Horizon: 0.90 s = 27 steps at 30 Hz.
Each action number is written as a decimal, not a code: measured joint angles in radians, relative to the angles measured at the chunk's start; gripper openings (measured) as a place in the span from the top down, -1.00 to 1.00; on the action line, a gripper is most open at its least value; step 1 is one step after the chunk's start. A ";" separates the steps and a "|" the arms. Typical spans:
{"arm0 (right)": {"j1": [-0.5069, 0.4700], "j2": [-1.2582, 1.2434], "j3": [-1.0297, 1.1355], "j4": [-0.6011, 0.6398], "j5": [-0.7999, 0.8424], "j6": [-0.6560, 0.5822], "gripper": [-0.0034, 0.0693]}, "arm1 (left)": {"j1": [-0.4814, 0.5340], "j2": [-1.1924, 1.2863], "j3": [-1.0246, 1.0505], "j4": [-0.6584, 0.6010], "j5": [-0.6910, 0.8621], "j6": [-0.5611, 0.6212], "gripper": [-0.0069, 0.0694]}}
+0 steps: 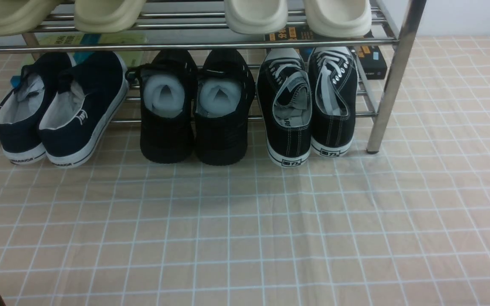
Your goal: Take the shoes off the shelf from the light coffee tablecloth by hand.
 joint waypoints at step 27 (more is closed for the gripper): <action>0.000 0.000 0.009 0.223 -0.082 0.332 0.25 | 0.000 0.000 0.000 0.000 0.000 0.000 0.19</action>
